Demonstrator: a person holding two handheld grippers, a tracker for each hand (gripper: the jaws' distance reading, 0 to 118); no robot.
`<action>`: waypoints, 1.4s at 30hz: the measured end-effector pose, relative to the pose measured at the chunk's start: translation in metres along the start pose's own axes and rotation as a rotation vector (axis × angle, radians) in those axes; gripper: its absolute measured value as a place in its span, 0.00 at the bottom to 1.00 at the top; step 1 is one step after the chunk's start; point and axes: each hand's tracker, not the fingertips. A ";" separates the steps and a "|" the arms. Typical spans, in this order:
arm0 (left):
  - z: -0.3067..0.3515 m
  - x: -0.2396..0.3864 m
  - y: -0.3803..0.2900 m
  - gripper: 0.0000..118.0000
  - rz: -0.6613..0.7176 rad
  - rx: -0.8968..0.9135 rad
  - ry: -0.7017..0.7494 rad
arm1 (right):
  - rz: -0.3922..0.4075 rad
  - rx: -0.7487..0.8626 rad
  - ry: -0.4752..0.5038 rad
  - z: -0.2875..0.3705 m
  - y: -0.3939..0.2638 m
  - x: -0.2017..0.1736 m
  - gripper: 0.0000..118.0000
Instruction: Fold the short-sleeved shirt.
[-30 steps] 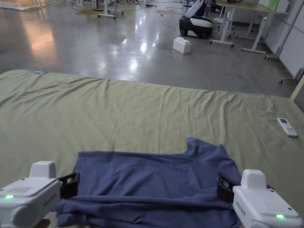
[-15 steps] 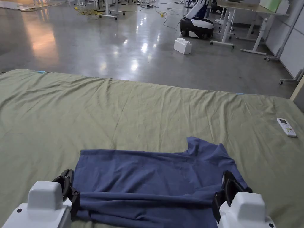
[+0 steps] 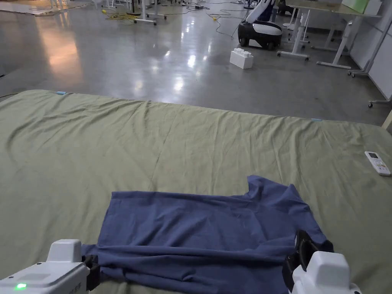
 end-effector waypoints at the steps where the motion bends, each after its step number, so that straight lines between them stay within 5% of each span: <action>1: -0.008 0.000 0.003 0.11 0.007 -0.033 0.003 | 0.002 -0.012 0.001 -0.001 -0.001 0.001 0.00; 5: -0.036 -0.006 0.012 0.57 0.036 -0.164 0.022 | 0.001 -0.046 -0.010 -0.004 -0.008 0.005 0.00; 16: -0.091 0.003 0.007 0.60 0.031 -0.308 0.064 | 0.000 -0.100 -0.026 -0.008 -0.019 0.012 0.00; 20: -0.085 0.016 0.000 0.50 -0.003 -0.270 0.100 | -0.003 -0.109 -0.029 -0.008 -0.021 0.013 0.00; 24: -0.077 0.020 -0.006 0.10 -0.033 -0.226 0.083 | -0.009 -0.126 -0.024 -0.010 -0.026 0.014 0.00; 32: -0.048 -0.001 -0.012 0.08 0.056 -0.131 -0.009 | 0.001 -0.158 -0.016 -0.012 -0.032 0.026 0.00; 42: -0.010 -0.003 -0.006 0.08 0.076 -0.029 -0.067 | 0.022 -0.405 -0.076 -0.061 -0.052 0.101 0.01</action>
